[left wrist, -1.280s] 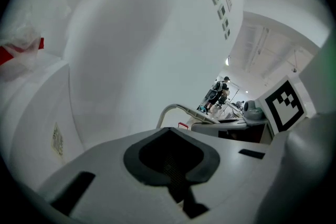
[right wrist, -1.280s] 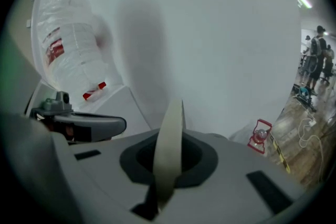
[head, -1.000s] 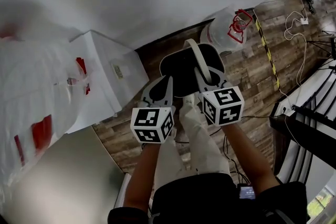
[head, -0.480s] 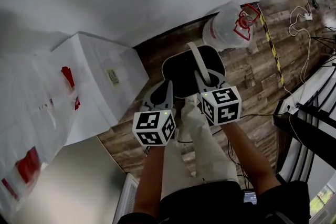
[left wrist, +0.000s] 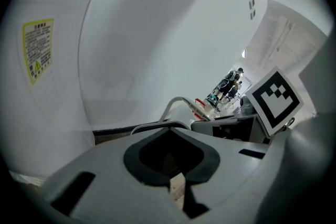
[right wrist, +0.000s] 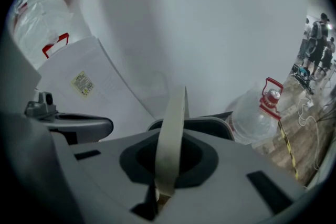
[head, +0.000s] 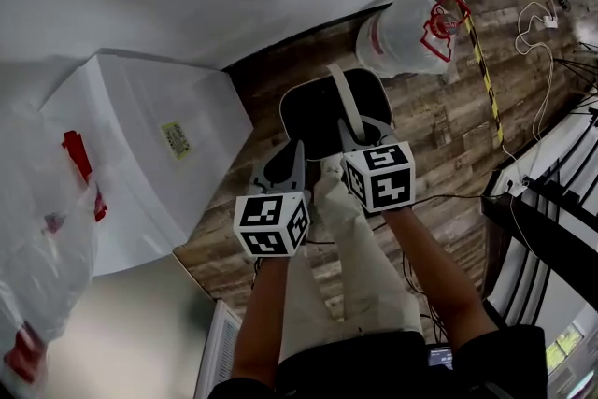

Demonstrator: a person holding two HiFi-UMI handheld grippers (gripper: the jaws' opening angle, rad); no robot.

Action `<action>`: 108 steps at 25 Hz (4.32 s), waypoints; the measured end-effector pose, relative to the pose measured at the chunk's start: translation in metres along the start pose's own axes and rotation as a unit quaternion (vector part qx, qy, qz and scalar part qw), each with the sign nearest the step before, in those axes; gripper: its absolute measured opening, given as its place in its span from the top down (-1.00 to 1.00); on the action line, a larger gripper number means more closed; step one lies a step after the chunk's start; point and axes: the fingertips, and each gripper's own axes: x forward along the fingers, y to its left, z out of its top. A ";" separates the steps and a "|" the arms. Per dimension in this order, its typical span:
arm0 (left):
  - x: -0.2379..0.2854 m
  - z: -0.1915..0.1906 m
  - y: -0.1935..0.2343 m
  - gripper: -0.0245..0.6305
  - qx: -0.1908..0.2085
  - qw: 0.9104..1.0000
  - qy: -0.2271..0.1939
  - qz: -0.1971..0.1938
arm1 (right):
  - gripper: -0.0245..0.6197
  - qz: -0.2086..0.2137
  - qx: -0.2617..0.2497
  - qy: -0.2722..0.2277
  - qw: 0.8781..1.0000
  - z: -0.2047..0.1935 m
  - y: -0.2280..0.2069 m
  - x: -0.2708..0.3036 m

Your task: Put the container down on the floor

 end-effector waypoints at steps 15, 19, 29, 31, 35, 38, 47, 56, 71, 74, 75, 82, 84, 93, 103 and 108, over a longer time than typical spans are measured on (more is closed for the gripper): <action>0.048 -0.033 0.042 0.87 -0.005 0.999 0.028 0.022 | 0.83 -0.015 -0.016 0.038 0.999 -0.035 -0.022 0.062; 0.061 -0.047 0.047 0.87 -0.012 0.999 0.039 0.023 | 0.83 -0.022 -0.015 0.044 0.999 -0.043 -0.031 0.076; 0.083 -0.062 0.065 0.87 -0.012 0.998 0.046 0.031 | 0.83 -0.017 -0.014 0.050 0.998 -0.051 -0.034 0.112; 0.088 -0.065 0.070 0.87 -0.015 0.998 0.045 0.036 | 0.83 -0.013 -0.018 0.048 0.999 -0.051 -0.033 0.120; 0.098 -0.077 0.079 0.87 -0.021 0.998 0.047 0.047 | 0.83 -0.005 -0.027 0.042 0.999 -0.051 -0.033 0.136; 0.105 -0.086 0.084 0.87 -0.016 0.997 0.052 0.051 | 0.83 0.000 -0.032 0.037 0.999 -0.049 -0.031 0.146; 0.130 -0.081 0.111 0.87 -0.012 0.998 0.031 0.061 | 0.83 0.007 -0.039 0.018 0.999 -0.042 -0.035 0.182; 0.149 -0.093 0.133 0.87 -0.008 0.998 0.016 0.059 | 0.82 0.005 -0.053 0.000 0.999 -0.043 -0.034 0.219; 0.168 -0.100 0.167 0.87 -0.020 0.998 -0.009 0.054 | 0.82 0.016 -0.066 -0.028 0.997 -0.041 -0.018 0.262; 0.173 -0.106 0.169 0.87 -0.020 0.998 -0.007 0.052 | 0.82 0.020 -0.069 -0.032 0.997 -0.046 -0.017 0.272; 0.174 -0.107 0.170 0.87 -0.020 0.998 -0.006 0.052 | 0.82 0.022 -0.069 -0.032 0.997 -0.048 -0.017 0.276; 0.176 -0.119 0.180 0.87 -0.006 0.998 0.001 0.062 | 0.82 0.029 -0.066 -0.021 0.997 -0.062 -0.015 0.290; 0.177 -0.121 0.182 0.87 -0.010 0.998 0.003 0.061 | 0.82 0.030 -0.064 -0.013 0.997 -0.068 -0.015 0.292; 0.183 -0.130 0.182 0.87 -0.010 0.998 0.008 0.054 | 0.82 0.031 -0.063 -0.012 0.997 -0.073 -0.013 0.298; 0.190 -0.141 0.187 0.87 -0.002 0.998 0.008 0.058 | 0.82 0.037 -0.060 -0.010 0.997 -0.082 -0.016 0.317; 0.190 -0.143 0.188 0.87 0.003 0.998 0.003 0.059 | 0.82 0.045 -0.061 -0.016 0.997 -0.084 -0.014 0.320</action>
